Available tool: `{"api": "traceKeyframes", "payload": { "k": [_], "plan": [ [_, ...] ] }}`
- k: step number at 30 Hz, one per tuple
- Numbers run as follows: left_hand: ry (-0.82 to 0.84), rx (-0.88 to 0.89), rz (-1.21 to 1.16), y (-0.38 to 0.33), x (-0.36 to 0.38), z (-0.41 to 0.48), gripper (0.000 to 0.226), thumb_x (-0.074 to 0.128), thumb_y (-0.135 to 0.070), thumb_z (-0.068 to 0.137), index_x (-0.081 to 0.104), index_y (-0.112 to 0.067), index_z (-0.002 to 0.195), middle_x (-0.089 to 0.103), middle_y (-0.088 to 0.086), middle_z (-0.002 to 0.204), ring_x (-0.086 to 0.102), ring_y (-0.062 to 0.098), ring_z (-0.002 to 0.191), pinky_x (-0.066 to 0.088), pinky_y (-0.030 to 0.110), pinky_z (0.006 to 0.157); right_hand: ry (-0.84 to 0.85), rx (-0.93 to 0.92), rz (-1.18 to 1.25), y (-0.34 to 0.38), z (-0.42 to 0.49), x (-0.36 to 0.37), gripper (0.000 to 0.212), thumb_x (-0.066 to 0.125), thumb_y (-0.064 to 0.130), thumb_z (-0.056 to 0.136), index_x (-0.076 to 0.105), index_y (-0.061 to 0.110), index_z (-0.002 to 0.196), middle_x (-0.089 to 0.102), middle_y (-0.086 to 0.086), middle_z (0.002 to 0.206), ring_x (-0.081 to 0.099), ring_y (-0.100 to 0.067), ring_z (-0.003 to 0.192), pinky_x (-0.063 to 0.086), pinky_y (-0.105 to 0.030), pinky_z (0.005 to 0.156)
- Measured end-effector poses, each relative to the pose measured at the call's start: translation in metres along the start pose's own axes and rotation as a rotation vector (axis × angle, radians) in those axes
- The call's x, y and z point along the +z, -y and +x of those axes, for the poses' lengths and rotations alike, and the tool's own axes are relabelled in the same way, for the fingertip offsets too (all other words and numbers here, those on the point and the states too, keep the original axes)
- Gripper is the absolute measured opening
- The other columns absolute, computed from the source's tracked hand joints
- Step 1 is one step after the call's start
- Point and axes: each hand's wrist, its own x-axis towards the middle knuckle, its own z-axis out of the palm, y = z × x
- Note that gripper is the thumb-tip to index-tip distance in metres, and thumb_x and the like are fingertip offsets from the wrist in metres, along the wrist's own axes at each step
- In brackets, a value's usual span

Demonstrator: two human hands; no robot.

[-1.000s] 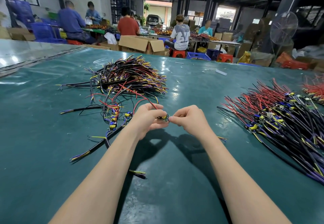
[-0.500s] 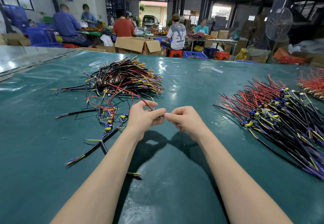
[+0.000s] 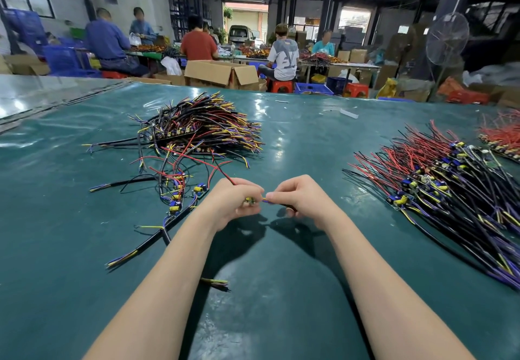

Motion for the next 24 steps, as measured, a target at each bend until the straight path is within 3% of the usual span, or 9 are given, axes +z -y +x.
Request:
{"api": "traceKeyframes", "payload": {
  "k": [5, 9, 13, 17, 21, 24],
  "plan": [
    [0.018, -0.061, 0.082, 0.001, -0.005, 0.0, 0.02, 0.057, 0.008, 0.078, 0.064, -0.005, 0.064, 0.058, 0.003, 0.059, 0.055, 0.015, 0.057, 0.051, 0.018, 0.047, 0.172, 0.07, -0.038, -0.001, -0.003, -0.007, 0.026, 0.064, 0.012, 0.084, 0.062, 0.016, 0.058, 0.053, 0.008, 0.046, 0.041, -0.005, 0.037, 0.027, -0.015, 0.038],
    [0.059, -0.069, 0.149, 0.001, -0.007, 0.0, 0.018, 0.064, 0.004, 0.075, 0.064, -0.009, 0.063, 0.054, -0.002, 0.048, 0.05, 0.007, 0.044, 0.046, 0.014, 0.045, 0.131, 0.048, -0.044, -0.001, -0.002, -0.006, 0.024, 0.065, 0.01, 0.083, 0.062, 0.016, 0.06, 0.052, 0.008, 0.045, 0.04, -0.004, 0.037, 0.027, -0.014, 0.038],
    [0.055, -0.042, 0.221, 0.004, -0.006, -0.001, 0.021, 0.07, 0.005, 0.071, 0.063, -0.01, 0.058, 0.051, -0.005, 0.04, 0.051, 0.003, 0.038, 0.044, 0.012, 0.044, 0.095, 0.065, -0.241, -0.002, 0.004, 0.002, 0.028, 0.067, 0.018, 0.081, 0.06, 0.02, 0.054, 0.049, 0.009, 0.043, 0.04, -0.006, 0.036, 0.03, -0.017, 0.041],
    [-0.02, -0.005, 0.048, 0.003, -0.009, 0.001, 0.023, 0.068, 0.013, 0.07, 0.061, -0.008, 0.063, 0.05, -0.002, 0.043, 0.047, 0.005, 0.036, 0.046, 0.014, 0.044, 0.003, 0.066, -0.231, -0.006, 0.004, 0.0, 0.032, 0.07, 0.032, 0.078, 0.058, 0.018, 0.051, 0.046, 0.009, 0.039, 0.038, -0.008, 0.035, 0.03, -0.015, 0.039],
    [-0.181, 0.094, -0.071, 0.003, -0.01, 0.005, 0.028, 0.069, 0.011, 0.072, 0.052, -0.011, 0.08, 0.055, 0.007, 0.063, 0.053, 0.005, 0.038, 0.049, 0.018, 0.044, 0.03, 0.045, 0.008, -0.011, 0.001, -0.01, 0.025, 0.064, 0.02, 0.085, 0.062, 0.016, 0.06, 0.049, 0.003, 0.051, 0.034, -0.008, 0.036, 0.024, -0.015, 0.037],
    [-0.22, 0.112, -0.257, 0.002, -0.013, 0.008, 0.024, 0.066, 0.005, 0.078, 0.05, -0.012, 0.081, 0.058, 0.005, 0.064, 0.057, 0.004, 0.042, 0.053, 0.018, 0.047, 0.05, 0.031, 0.068, -0.01, 0.001, -0.009, 0.025, 0.062, 0.016, 0.086, 0.062, 0.014, 0.061, 0.047, 0.001, 0.053, 0.031, -0.008, 0.036, 0.022, -0.014, 0.037]
  ]
}}
